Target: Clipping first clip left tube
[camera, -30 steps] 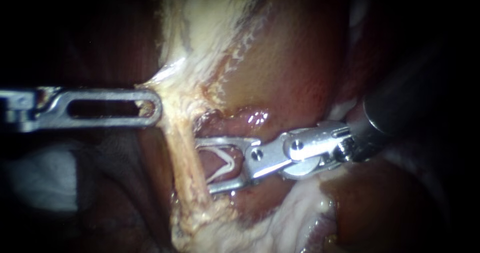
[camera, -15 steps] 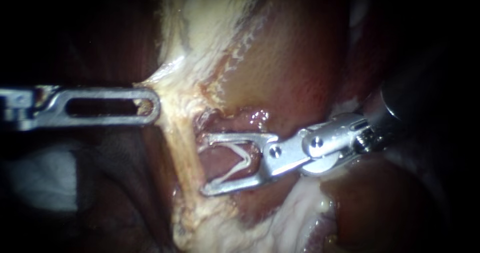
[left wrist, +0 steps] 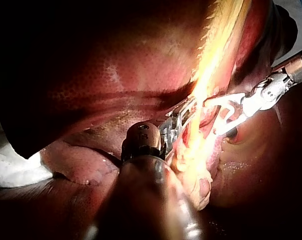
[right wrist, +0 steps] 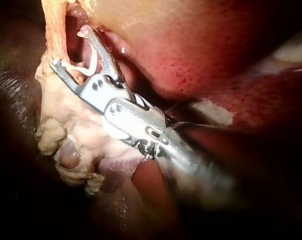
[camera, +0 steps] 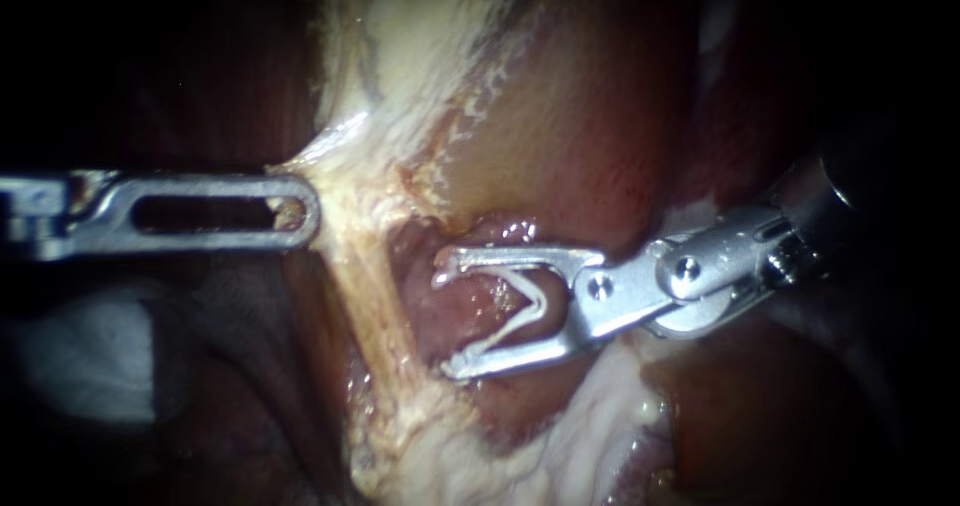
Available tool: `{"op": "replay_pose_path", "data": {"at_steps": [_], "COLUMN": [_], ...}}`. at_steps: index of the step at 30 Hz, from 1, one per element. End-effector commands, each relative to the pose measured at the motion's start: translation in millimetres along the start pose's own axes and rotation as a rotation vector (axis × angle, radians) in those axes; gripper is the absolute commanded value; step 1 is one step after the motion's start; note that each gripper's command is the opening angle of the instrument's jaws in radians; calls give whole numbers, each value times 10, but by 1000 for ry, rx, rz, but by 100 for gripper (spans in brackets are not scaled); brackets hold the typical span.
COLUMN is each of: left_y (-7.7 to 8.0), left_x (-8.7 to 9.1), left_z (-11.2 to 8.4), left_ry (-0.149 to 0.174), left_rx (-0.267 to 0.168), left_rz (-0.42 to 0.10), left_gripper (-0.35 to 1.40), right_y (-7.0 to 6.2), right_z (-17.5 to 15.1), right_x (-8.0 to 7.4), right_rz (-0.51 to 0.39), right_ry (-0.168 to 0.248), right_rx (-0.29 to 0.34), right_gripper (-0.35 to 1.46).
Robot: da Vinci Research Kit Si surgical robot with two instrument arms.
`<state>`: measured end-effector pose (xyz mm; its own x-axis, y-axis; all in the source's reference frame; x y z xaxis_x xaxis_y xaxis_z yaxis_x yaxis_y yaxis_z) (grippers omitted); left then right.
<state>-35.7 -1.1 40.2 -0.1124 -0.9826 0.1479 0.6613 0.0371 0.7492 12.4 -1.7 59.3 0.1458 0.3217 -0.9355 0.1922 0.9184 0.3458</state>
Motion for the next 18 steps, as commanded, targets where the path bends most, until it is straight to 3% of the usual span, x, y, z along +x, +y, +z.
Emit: {"op": "replay_pose_path", "data": {"at_steps": [1, 11, 18], "left_y": [0, 2, 2], "left_x": [0, -1, -1], "left_z": [0, 0, 0], "left_ry": [0, 0, 1], "left_rx": [0, 0, 1], "left_rz": [0, -6, -6], "left_gripper": [-35, -35, -35], "right_y": [-3, -26, -30], "right_z": [1, 11, 32], "right_x": [3, 28, 16], "right_rz": [-6, 60, 80], "right_ry": [2, 12, 10], "right_rx": [2, 11, 3], "right_gripper": [55, 56, 56]}}
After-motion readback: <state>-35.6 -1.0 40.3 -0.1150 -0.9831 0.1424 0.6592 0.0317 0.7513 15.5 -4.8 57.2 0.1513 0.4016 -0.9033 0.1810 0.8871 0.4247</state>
